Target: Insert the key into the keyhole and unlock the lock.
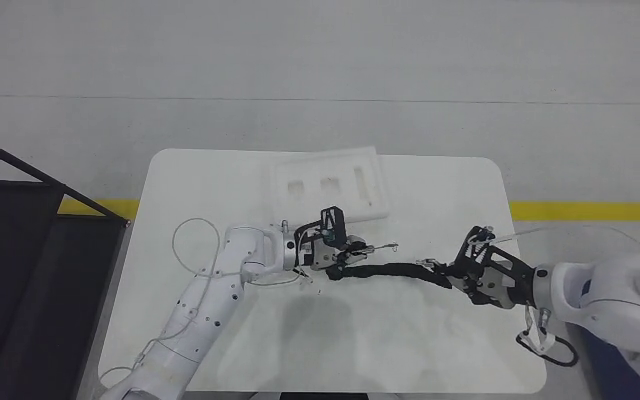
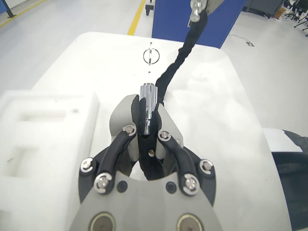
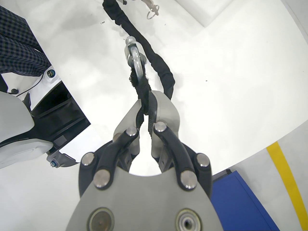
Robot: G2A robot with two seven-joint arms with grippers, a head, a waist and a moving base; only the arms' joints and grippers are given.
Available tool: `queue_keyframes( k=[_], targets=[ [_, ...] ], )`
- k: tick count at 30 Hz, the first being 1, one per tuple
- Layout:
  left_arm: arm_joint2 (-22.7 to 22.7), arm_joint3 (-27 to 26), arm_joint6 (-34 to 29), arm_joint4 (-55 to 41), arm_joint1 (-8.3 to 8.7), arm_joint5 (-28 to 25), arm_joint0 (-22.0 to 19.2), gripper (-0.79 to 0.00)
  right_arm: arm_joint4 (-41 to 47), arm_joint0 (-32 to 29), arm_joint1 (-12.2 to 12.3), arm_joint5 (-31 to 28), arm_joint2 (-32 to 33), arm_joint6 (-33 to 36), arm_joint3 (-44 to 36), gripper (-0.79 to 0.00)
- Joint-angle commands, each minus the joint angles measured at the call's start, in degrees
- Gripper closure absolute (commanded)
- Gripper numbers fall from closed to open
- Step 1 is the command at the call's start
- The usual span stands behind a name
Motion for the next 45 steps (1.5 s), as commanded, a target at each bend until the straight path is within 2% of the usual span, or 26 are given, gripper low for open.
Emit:
queue_keyframes(
  k=[1, 6, 7, 8, 9, 10, 11, 14, 20, 24, 27, 28, 29, 31, 38, 45],
  targets=[
    [0.6, -0.4, -2.2, 0.7, 0.32, 0.0, 0.3, 0.0, -0.3, 0.0, -0.2, 0.1, -0.4, 0.0, 0.2, 0.0],
    [2.2, -0.4, -5.2, 1.0, 0.97, 0.0, -0.2, 0.0, -0.5, 0.6, -1.0, -0.2, -1.8, 0.3, 0.6, 0.0],
    [2.4, -0.2, -5.5, 1.0, 1.08, 0.0, -0.4, 0.0, -0.4, 0.7, -1.2, -0.2, -2.2, 0.3, 0.7, -0.058],
    [2.6, -0.1, -5.7, 1.0, 1.19, 0.0, -0.6, 0.0, -0.4, 0.9, -1.3, -0.2, -2.5, 0.5, 0.7, -0.219],
    [3.0, 0.1, -5.8, 0.8, 1.29, 0.0, -0.8, -0.166, -0.3, 1.1, -1.5, -0.3, -2.8, 0.6, 0.8, -0.265],
    [3.3, 0.3, -5.6, 0.4, 1.38, 0.0, -1.0, -0.4, -0.2, 1.3, -1.7, -0.3, -3.1, 0.7, 0.8, -0.274],
    [3.6, 0.4, -5.5, 0.2, 1.48, 0.0, -1.2, -0.773, -0.2, 1.5, -1.8, -0.3, -3.3, 0.7, 0.8, -0.277],
    [4.5, 1.0, -4.8, -0.7, 1.78, 0.0, -1.9, -0.785, -0.2, 2.1, -2.3, -0.1, -3.9, 0.9, 1.1, -0.323],
    [4.3, 1.8, -0.8, -2.0, 2.21, 0.0, -3.0, -0.785, -0.4, 3.3, -3.1, 0.2, -4.1, -0.4, 1.4, -0.332],
    [3.5, 2.2, 3.4, -4.0, 2.31, 0.0, -4.0, -0.785, -0.2, 4.4, -3.8, 0.4, -3.5, -4.6, 2.3, -0.339],
    [2.7, 2.8, 6.4, -5.9, 2.31, 0.0, -5.2, -0.785, -0.1, 4.9, -4.4, 0.8, -3.1, -10.3, 3.4, -0.391],
    [2.4, 2.9, 7.3, -6.4, 2.32, 0.0, -5.8, -0.785, 0.2, 4.9, -4.7, 1.2, -3.0, -12.8, 3.9, -0.489],
    [2.2, 3.0, 8.0, -6.9, 2.34, 0.0, -6.3, -0.785, 0.0, 5.0, -4.9, 1.2, -2.9, -14.7, 4.2, -0.625],
    [2.1, 3.0, 9.4, -7.6, 2.43, 0.0, -7.7, -0.785, 0.0, 5.3, -5.4, 0.7, -2.9, -18.7, 5.0, -0.785],
    [2.5, 3.4, 15.0, -7.8, 3.58, 0.0, -14.0, -0.785, -1.9, 8.5, -7.2, -1.8, -3.4, -27.4, 8.1, -0.785],
    [5.7, 6.0, 20.2, -4.5, 6.44, 0.0, -22.2, -0.785, -4.7, 16.1, -9.3, -5.6, -5.5, -30.4, 13.0, -0.785]
  ],
)
